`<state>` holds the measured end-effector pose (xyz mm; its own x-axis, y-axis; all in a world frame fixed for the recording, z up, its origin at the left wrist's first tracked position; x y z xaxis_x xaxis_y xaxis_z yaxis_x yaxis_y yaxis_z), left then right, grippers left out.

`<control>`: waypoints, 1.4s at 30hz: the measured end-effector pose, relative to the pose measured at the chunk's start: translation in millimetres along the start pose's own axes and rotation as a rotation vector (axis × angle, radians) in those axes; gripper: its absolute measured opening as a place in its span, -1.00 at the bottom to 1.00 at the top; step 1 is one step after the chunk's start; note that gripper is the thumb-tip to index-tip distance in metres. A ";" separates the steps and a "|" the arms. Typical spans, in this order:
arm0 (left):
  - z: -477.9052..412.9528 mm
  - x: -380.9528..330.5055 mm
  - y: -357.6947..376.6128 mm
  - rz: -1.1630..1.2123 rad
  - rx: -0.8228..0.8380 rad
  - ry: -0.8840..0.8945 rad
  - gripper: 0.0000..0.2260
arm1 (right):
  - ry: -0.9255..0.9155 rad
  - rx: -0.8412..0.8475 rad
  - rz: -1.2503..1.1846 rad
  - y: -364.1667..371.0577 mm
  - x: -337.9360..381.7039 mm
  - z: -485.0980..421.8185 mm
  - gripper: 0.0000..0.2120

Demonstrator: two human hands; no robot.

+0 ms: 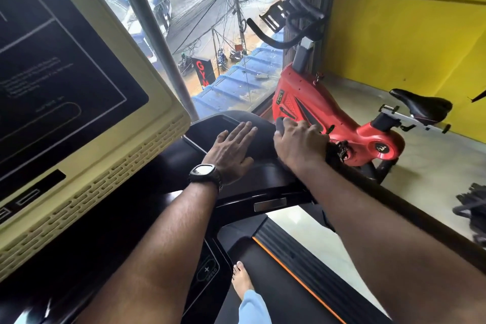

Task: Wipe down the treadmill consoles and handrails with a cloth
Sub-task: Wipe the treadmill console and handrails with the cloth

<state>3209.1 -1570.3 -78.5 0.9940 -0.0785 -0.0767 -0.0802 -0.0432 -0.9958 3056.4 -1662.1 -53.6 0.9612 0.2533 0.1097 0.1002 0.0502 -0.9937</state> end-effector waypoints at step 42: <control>-2.0 5.0 4.6 0.015 -0.088 -0.014 -0.27 | -0.012 0.069 -0.028 1.9 23.8 -16.5 -0.53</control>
<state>3213.5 -1572.9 -83.3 0.9936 -0.0655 -0.0924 -0.1002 -0.1293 -0.9865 3083.7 -1672.0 -53.3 0.9549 0.2628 0.1380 0.1085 0.1238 -0.9864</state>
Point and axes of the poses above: each hand's wrist, its own z-axis away from the middle knuckle, its own y-axis out of the palm, x = y × z, the point moved 4 cm from there along -z, towards the middle knuckle, and after that the axes turned 7 degrees about y, right-handed, at the moved point
